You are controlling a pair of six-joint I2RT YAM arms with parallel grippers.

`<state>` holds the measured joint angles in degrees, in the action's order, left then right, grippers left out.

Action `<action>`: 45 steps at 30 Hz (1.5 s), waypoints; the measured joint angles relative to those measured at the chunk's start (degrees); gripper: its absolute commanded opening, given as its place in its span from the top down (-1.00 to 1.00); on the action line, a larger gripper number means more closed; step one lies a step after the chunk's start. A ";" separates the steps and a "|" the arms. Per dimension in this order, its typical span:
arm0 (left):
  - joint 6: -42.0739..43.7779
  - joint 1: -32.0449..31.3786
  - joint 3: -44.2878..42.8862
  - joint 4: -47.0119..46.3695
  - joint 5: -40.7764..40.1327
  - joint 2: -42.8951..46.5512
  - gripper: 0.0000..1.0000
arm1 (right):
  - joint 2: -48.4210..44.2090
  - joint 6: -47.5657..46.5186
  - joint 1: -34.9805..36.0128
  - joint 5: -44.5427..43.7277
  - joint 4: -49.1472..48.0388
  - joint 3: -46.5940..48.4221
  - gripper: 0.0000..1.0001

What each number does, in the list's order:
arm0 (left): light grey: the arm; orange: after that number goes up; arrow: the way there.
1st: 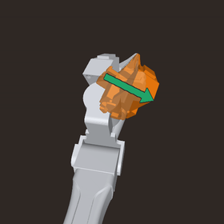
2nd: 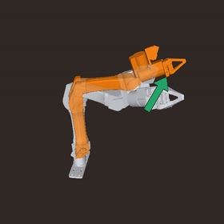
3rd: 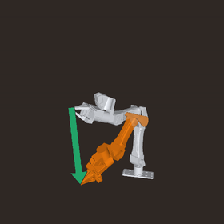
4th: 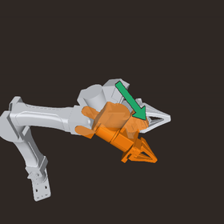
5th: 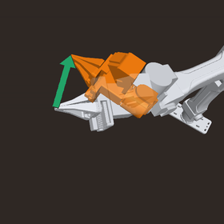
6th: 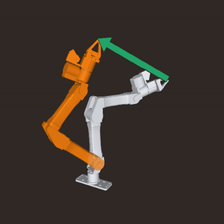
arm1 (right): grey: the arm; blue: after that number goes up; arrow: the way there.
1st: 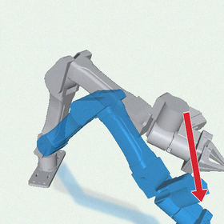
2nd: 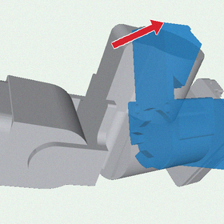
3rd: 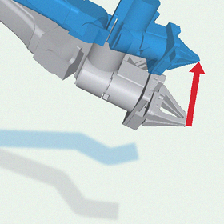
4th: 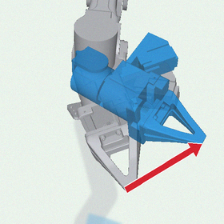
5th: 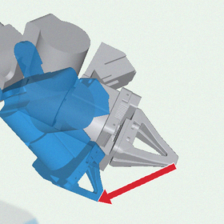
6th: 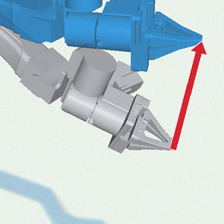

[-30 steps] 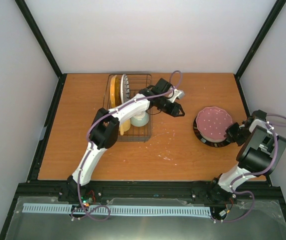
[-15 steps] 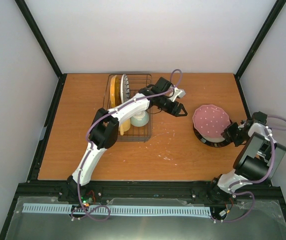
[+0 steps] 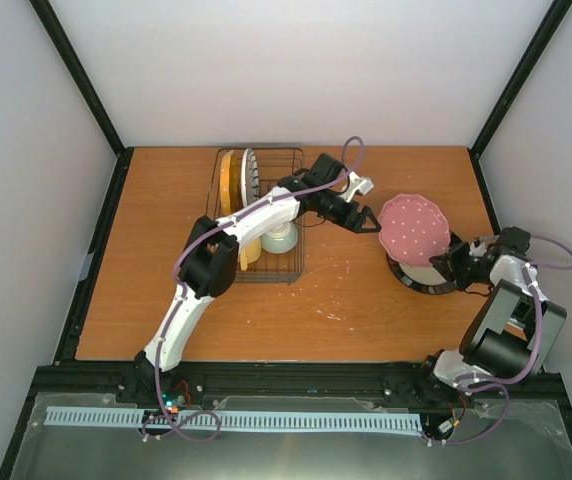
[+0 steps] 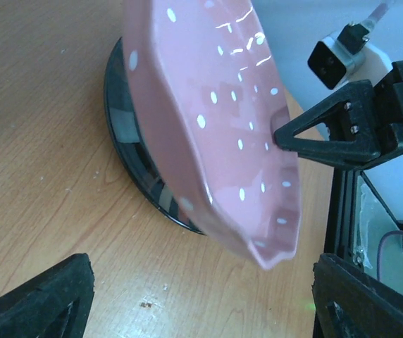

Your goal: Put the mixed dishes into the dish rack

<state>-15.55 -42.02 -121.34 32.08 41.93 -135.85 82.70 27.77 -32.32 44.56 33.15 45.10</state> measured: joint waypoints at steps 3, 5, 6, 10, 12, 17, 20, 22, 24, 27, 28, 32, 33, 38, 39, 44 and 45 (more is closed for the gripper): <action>-1.14 0.02 -0.09 -1.20 1.53 -0.44 -0.71 | -1.22 0.68 1.51 0.50 -0.33 -0.85 0.94; -1.95 0.02 -0.11 -1.95 2.29 -0.72 -0.71 | -2.05 0.85 2.58 0.98 -0.42 -1.09 0.94; -2.45 0.02 -0.11 -2.45 2.78 -0.83 -0.70 | -2.51 0.96 3.19 1.31 -0.57 -1.18 0.94; -4.09 0.02 -0.11 -3.82 3.96 -0.92 -0.62 | -4.09 2.16 5.88 2.47 -1.68 -1.36 0.94; -4.87 0.02 -0.24 -4.35 4.44 -0.92 -0.48 | -4.72 2.84 7.34 2.86 -2.47 -1.36 0.94; -6.86 0.02 -1.03 -5.57 5.31 -1.01 0.11 | -5.95 3.78 9.55 4.92 -3.91 -1.66 0.94; -7.78 0.02 -1.31 -6.01 5.55 -1.01 0.67 | -5.95 4.11 9.66 5.55 -4.48 -1.73 0.94; -9.46 0.02 -1.42 -5.73 5.20 -1.03 0.98 | -5.95 3.58 9.75 5.68 -5.05 -1.88 0.94; -10.25 0.37 -1.66 -5.73 5.79 -1.03 0.99 | -6.05 2.54 9.88 6.05 -6.19 -1.92 0.87; -10.40 0.59 -1.95 -5.81 6.56 -1.03 0.99 | -6.08 2.56 10.12 6.27 -6.60 -1.86 0.30; -10.01 0.57 -1.97 -5.53 6.05 -1.03 0.99 | -6.08 2.64 10.10 6.78 -6.64 -1.75 0.23; -8.15 0.61 -3.52 -1.57 3.19 -1.25 0.99 | -6.29 2.10 9.92 6.43 -5.46 -0.52 0.17; -7.43 0.63 -4.46 0.13 1.33 -1.22 0.99 | -6.32 1.70 9.90 6.19 -4.81 -0.02 0.17; -4.22 1.64 -7.80 10.60 -13.14 -0.17 0.99 | -7.98 -1.60 9.68 1.88 -2.58 4.66 0.17; -4.00 2.36 -7.80 13.09 -16.68 0.57 0.99 | -8.31 -1.97 9.60 1.05 -2.45 4.96 0.17; -3.50 6.78 -7.85 22.51 -33.40 6.80 0.99 | -8.50 -2.67 9.16 -1.70 -2.91 3.98 0.17; -4.04 7.74 -8.20 24.06 -36.81 8.87 0.99 | -8.41 -2.56 9.09 -1.75 -3.23 3.45 0.17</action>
<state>-19.59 -34.28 -129.54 56.14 5.13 -126.98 74.28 25.21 -23.22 42.81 29.91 48.56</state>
